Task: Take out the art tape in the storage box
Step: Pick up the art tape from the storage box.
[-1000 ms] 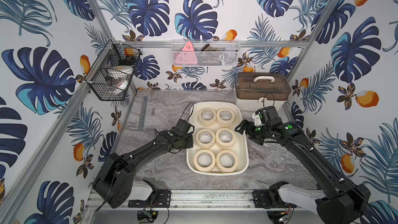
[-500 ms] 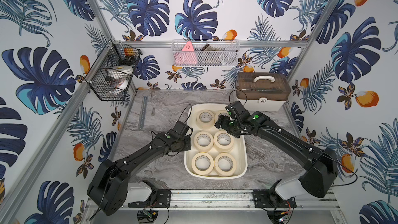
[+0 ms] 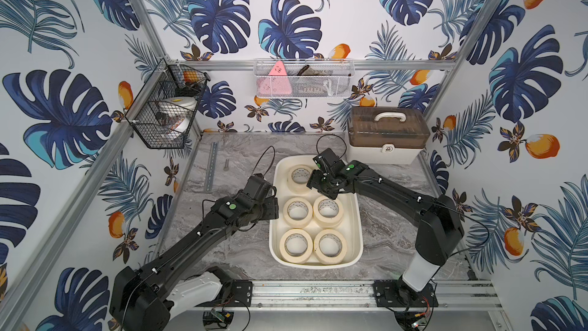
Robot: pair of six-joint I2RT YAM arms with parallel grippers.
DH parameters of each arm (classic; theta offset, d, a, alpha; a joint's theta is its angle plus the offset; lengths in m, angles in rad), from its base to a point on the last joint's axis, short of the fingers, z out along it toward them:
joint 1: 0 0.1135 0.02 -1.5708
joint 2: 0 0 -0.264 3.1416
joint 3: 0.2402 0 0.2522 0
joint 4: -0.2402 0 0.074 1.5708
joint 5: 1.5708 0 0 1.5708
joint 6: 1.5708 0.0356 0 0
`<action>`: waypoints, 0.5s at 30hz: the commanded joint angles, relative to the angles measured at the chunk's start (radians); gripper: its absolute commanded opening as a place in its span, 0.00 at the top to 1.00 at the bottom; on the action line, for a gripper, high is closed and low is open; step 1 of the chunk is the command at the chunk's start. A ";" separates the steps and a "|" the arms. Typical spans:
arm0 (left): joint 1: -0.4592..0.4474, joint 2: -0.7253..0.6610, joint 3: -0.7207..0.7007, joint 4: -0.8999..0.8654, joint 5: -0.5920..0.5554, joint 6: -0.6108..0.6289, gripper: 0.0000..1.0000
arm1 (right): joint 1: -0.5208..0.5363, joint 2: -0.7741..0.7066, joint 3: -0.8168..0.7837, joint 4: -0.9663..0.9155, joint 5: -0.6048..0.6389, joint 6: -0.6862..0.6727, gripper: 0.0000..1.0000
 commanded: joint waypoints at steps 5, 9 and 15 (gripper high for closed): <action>0.000 -0.030 0.063 -0.053 -0.015 0.058 0.27 | 0.002 0.104 0.070 0.021 0.033 0.019 0.33; 0.001 -0.051 0.084 -0.060 -0.028 0.066 0.23 | 0.000 0.151 0.107 0.026 0.065 0.029 0.37; 0.000 -0.067 0.100 -0.068 -0.034 0.074 0.22 | -0.010 0.220 0.158 0.033 0.102 0.048 0.40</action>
